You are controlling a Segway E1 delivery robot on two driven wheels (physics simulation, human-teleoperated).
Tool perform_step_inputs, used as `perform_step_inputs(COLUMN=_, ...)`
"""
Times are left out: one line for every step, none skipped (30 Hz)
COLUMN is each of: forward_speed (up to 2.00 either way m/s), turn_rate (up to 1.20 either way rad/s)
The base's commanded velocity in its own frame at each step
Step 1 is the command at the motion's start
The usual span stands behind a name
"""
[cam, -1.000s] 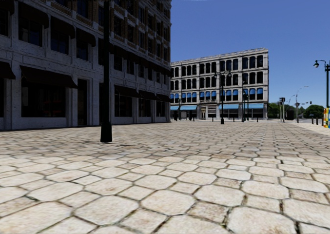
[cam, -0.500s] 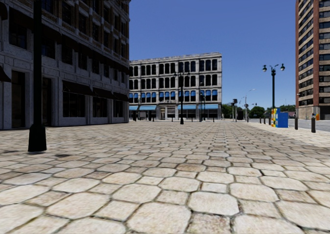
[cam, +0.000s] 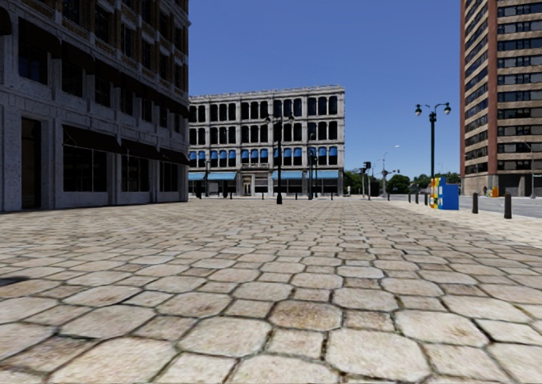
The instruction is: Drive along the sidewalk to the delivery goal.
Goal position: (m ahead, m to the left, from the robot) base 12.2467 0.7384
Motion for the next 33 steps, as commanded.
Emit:
perform_step_inputs(forward_speed=2.00, turn_rate=0.11)
perform_step_inputs(forward_speed=2.00, turn_rate=0.15)
perform_step_inputs(forward_speed=2.00, turn_rate=0.16)
perform_step_inputs(forward_speed=2.00, turn_rate=0.16)
perform_step_inputs(forward_speed=2.00, turn_rate=0.14)
perform_step_inputs(forward_speed=2.00, turn_rate=0.00)
perform_step_inputs(forward_speed=2.00, turn_rate=0.00)
perform_step_inputs(forward_speed=2.00, turn_rate=0.00)
perform_step_inputs(forward_speed=2.00, turn_rate=0.00)
perform_step_inputs(forward_speed=2.00, turn_rate=0.00)
perform_step_inputs(forward_speed=2.00, turn_rate=0.00)
perform_step_inputs(forward_speed=2.00, turn_rate=0.00)
perform_step_inputs(forward_speed=2.00, turn_rate=0.00)
perform_step_inputs(forward_speed=2.00, turn_rate=0.00)
perform_step_inputs(forward_speed=2.00, turn_rate=0.00)
perform_step_inputs(forward_speed=2.00, turn_rate=0.00)
perform_step_inputs(forward_speed=2.00, turn_rate=0.00)
perform_step_inputs(forward_speed=2.00, turn_rate=0.00)
perform_step_inputs(forward_speed=2.00, turn_rate=0.00)
perform_step_inputs(forward_speed=2.00, turn_rate=0.00)
perform_step_inputs(forward_speed=2.00, turn_rate=0.00)
perform_step_inputs(forward_speed=2.00, turn_rate=0.00)
perform_step_inputs(forward_speed=2.00, turn_rate=0.00)
perform_step_inputs(forward_speed=2.00, turn_rate=0.00)
perform_step_inputs(forward_speed=2.00, turn_rate=0.00)
perform_step_inputs(forward_speed=2.00, turn_rate=0.00)
perform_step_inputs(forward_speed=2.00, turn_rate=0.00)
perform_step_inputs(forward_speed=2.00, turn_rate=0.00)
perform_step_inputs(forward_speed=2.00, turn_rate=0.00)
perform_step_inputs(forward_speed=2.00, turn_rate=0.00)
perform_step_inputs(forward_speed=2.00, turn_rate=0.00)
perform_step_inputs(forward_speed=2.00, turn_rate=0.00)
perform_step_inputs(forward_speed=2.00, turn_rate=0.00)
